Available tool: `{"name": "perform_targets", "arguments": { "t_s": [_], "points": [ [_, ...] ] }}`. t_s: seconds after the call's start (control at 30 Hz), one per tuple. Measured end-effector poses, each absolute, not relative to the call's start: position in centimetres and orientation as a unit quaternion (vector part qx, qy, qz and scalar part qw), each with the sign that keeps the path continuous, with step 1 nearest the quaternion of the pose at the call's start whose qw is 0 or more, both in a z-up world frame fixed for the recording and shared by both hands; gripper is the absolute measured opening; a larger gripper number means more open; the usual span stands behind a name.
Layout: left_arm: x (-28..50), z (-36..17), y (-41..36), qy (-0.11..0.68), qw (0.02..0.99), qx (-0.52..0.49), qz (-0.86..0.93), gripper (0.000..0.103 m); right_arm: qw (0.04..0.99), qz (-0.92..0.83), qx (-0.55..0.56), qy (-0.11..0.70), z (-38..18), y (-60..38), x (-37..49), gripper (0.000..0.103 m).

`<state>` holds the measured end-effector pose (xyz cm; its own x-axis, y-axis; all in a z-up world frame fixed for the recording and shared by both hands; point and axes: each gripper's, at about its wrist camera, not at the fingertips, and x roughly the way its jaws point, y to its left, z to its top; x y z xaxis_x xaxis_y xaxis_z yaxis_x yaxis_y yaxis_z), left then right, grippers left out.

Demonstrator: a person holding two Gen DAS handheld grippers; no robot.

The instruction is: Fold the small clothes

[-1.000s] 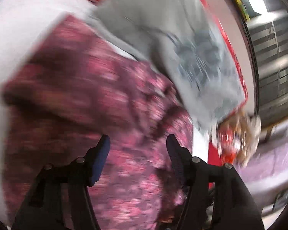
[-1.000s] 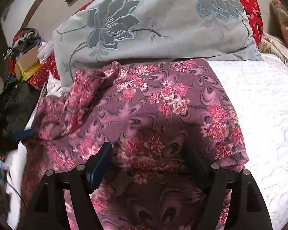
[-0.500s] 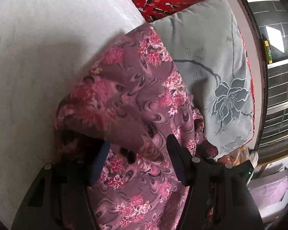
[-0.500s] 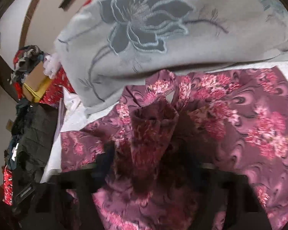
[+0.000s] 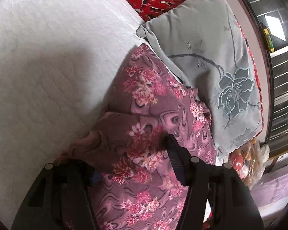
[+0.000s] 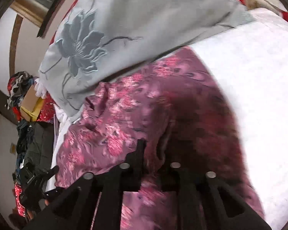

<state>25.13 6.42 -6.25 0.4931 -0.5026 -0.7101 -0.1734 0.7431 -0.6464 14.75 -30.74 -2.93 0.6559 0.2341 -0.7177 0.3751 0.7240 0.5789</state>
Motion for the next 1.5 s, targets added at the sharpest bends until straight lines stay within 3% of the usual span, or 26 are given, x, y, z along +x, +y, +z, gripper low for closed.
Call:
{"name": "perform_targets", "arguments": {
  "t_s": [0.03, 0.1, 0.17, 0.23, 0.27, 0.3, 0.43, 0.53, 0.6, 0.67, 0.83, 0.93, 1.0, 1.07, 1.2, 1.33, 1.4, 1.5],
  "points": [
    [25.1, -6.3, 6.5, 0.492, 0.794, -0.343, -0.101, 0.053, 0.835, -0.045, 0.379, 0.396, -2.7, -31.3, 14.2, 0.021],
    [25.1, -6.3, 6.5, 0.491, 0.795, -0.343, -0.097, 0.053, 0.834, -0.055, 0.409, 0.367, -2.4, -32.4, 13.8, 0.041],
    [25.1, -6.3, 6.6, 0.489, 0.796, -0.344, -0.097, 0.053, 0.823, -0.058, 0.430, 0.366, -2.9, -33.1, 14.7, 0.044],
    [25.0, -6.2, 6.5, 0.489, 0.798, -0.340, -0.096, 0.052, 0.817, -0.054, 0.420, 0.391, -3.4, -32.5, 16.5, 0.039],
    [25.0, -6.2, 6.5, 0.489, 0.798, -0.338, -0.096, 0.052, 0.824, -0.046, 0.402, 0.398, -3.1, -32.1, 17.3, 0.013],
    [25.0, -6.2, 6.5, 0.489, 0.798, -0.338, -0.097, 0.052, 0.835, -0.034, 0.379, 0.398, -2.3, -31.4, 17.9, 0.004],
    [25.2, -6.4, 6.6, 0.494, 0.793, -0.343, -0.098, 0.052, 0.878, -0.044, 0.361, 0.312, 1.5, -32.7, 16.6, 0.004],
    [25.2, -6.3, 6.3, 0.501, 0.794, -0.332, -0.095, 0.051, 0.859, -0.080, 0.336, 0.378, -1.1, -33.8, 17.3, 0.004],
    [24.9, -6.1, 6.0, 0.515, 0.792, -0.314, -0.094, 0.050, 0.837, -0.100, 0.308, 0.441, -3.2, -33.7, 17.5, 0.010],
    [24.0, -5.2, 5.6, 0.530, 0.786, -0.304, -0.097, 0.047, 0.847, -0.120, 0.308, 0.416, -1.6, -33.8, 16.1, 0.017],
    [21.8, -1.4, 3.4, 0.493, 0.818, -0.267, -0.130, 0.052, 0.888, -0.070, 0.317, 0.325, 2.3, -32.9, 14.1, 0.020],
    [23.4, -3.1, 1.5, 0.526, 0.818, -0.208, -0.102, 0.055, 0.877, -0.039, 0.295, 0.377, 0.1, -31.0, 15.6, 0.023],
    [24.6, -5.8, 0.8, 0.587, 0.779, -0.195, -0.100, 0.052, 0.838, -0.042, 0.274, 0.470, -3.5, -30.1, 17.1, 0.016],
    [24.1, -4.6, 1.3, 0.565, 0.794, -0.197, -0.108, 0.053, 0.857, -0.042, 0.276, 0.433, -2.3, -30.4, 16.5, 0.023],
    [24.6, -3.3, 1.9, 0.542, 0.810, -0.197, -0.103, 0.053, 0.882, -0.062, 0.301, 0.357, 0.6, -32.9, 16.8, 0.025],
    [26.2, -5.9, 0.7, 0.574, 0.796, -0.173, -0.082, 0.056, 0.870, -0.052, 0.297, 0.389, -1.2, -33.0, 18.8, 0.024],
    [26.0, -5.3, 0.1, 0.573, 0.802, -0.147, -0.079, 0.057, 0.847, -0.061, 0.270, 0.454, -3.6, -32.4, 19.6, 0.016],
    [24.5, -4.1, 0.1, 0.584, 0.787, -0.164, -0.117, 0.056, 0.857, -0.059, 0.268, 0.436, -1.2, -31.6, 18.7, 0.023]
  ]
}}
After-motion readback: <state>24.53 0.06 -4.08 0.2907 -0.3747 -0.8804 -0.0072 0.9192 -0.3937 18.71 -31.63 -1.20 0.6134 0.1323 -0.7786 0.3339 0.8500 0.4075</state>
